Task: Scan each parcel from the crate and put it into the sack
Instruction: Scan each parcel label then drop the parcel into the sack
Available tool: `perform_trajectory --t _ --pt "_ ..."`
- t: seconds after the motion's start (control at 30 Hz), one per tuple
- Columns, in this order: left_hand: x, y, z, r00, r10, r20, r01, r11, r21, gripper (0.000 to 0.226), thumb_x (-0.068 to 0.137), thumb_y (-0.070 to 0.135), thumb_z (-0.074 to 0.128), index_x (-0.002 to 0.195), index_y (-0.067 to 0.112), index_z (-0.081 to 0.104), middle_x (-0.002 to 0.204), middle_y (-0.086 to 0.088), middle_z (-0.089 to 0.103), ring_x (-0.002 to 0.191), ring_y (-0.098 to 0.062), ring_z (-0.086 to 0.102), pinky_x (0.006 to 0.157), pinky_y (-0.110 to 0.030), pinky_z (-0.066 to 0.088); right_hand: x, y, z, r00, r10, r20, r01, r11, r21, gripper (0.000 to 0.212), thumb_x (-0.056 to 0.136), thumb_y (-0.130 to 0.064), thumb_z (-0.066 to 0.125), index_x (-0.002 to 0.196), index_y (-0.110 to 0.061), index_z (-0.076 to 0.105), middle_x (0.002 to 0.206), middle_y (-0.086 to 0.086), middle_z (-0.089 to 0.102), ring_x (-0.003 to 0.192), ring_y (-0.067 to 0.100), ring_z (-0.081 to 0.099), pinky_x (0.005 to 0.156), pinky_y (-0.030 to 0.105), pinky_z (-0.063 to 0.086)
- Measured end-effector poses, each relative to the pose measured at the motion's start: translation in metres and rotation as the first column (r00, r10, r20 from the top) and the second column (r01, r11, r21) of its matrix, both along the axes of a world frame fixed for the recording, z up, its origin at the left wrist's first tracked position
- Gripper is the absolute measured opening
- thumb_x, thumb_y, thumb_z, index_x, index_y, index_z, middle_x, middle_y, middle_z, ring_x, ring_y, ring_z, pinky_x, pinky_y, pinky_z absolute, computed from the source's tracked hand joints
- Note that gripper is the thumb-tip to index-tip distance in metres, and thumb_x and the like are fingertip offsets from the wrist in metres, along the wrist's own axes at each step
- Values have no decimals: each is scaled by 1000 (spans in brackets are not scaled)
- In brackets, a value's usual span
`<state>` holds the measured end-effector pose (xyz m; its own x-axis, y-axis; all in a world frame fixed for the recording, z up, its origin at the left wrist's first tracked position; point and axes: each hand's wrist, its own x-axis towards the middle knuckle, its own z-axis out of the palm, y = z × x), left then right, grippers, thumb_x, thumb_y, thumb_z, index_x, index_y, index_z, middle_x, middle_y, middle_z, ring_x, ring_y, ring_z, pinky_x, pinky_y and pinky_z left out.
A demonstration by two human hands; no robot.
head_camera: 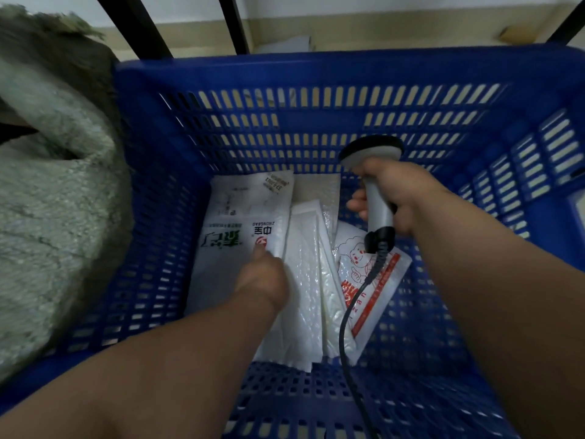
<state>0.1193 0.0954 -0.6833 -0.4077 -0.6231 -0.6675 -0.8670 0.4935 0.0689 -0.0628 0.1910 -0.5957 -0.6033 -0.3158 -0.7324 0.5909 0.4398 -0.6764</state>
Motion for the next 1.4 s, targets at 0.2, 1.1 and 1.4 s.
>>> perform_trajectory --t 0.2,1.1,1.4 --pt "-34 40 18 989 -82 -123 91 994 68 47 99 8 37 145 0 37 155 -24 22 132 -35 44 103 -37 46 -8 9 6 998 -55 -15 55 998 -13 27 91 -29 63 108 -10 58 82 8 67 48 13 69 44 22 49" --pt "5 -46 -19 614 742 -269 -639 667 383 43 88 21 71 126 6 58 122 -14 64 108 -32 60 96 -38 48 -9 13 -9 997 15 -81 -9 998 69 21 86 -25 67 99 -10 61 75 8 67 47 13 67 46 22 51" --pt "7 -26 62 579 680 -451 -431 724 539 13 93 6 61 90 18 63 86 -9 67 76 -29 64 76 -43 55 0 39 64 910 244 -335 -223 969 103 10 84 -20 65 85 -11 65 50 -1 66 49 13 67 43 22 49"
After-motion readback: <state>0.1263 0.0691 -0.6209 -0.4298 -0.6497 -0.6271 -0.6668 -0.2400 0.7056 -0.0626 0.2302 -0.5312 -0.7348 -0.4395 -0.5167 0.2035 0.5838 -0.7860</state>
